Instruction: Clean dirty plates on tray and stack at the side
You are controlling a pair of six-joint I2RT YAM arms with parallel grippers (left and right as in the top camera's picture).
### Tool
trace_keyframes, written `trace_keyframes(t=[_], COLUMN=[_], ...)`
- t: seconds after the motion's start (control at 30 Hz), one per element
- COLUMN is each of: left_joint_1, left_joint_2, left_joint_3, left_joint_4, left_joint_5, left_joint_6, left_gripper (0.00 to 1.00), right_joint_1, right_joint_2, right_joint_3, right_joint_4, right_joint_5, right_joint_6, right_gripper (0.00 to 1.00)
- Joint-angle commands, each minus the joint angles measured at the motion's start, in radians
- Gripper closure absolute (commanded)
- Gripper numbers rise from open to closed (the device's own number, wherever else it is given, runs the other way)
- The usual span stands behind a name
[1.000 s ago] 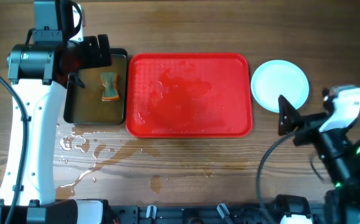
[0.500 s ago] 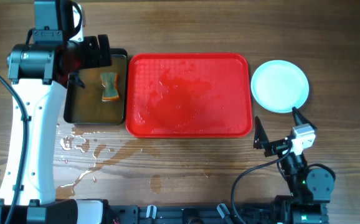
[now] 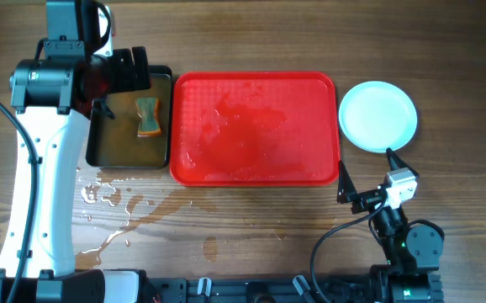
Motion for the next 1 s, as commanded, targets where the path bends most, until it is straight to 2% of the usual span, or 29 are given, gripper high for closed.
trace_keyframes(t=[0.0,0.17,0.27,0.33,0.4,0.5,0.57,0.63,0.77,0.9,0.97], left_joint_1=[0.000,-0.042,-0.110,-0.096,-0.053,0.019,0.065,0.069,0.069,0.068,0.068], left_joint_2=[0.004,-0.043,-0.174,-0.330,-0.464,-0.658,-0.827,-0.936,-1.159,-1.413,-1.483], left_joint_3=[-0.003,-0.012,-0.081,-0.220,-0.396,-0.704,-0.972,-1.136,-1.373,-1.530,-1.570], left_joint_4=[0.003,0.003,0.003,0.010,0.129,0.444,0.731,0.899,1.068,1.076,1.076], left_joint_5=[-0.002,-0.002,-0.002,0.000,0.029,0.109,0.176,0.179,0.178,0.178,0.178], left_joint_6=[-0.002,-0.002,-0.002,-0.003,-0.002,-0.002,-0.002,-0.002,-0.001,0.002,0.002], left_gripper=[0.00,0.00,0.00,0.00,0.00,0.00,0.00,0.00,0.00,0.00,0.00], right_joint_1=[0.006,0.006,0.006,0.006,0.006,0.006,0.006,0.006,0.006,0.006,0.006], right_joint_2=[-0.016,-0.016,-0.016,-0.016,-0.016,-0.016,-0.016,-0.016,-0.016,-0.016,-0.016], right_joint_3=[-0.001,-0.001,-0.001,-0.001,-0.001,-0.001,-0.001,-0.001,-0.001,-0.001,-0.001], right_joint_4=[0.004,0.004,0.004,0.004,0.004,0.004,0.004,0.004,0.004,0.004,0.004], right_joint_5=[0.016,0.016,0.016,0.016,0.016,0.016,0.016,0.016,0.016,0.016,0.016], right_joint_6=[0.015,0.014,0.014,0.014,0.014,0.014,0.014,0.014,0.014,0.014,0.014], right_gripper=[0.00,0.00,0.00,0.00,0.00,0.00,0.00,0.00,0.00,0.00,0.00])
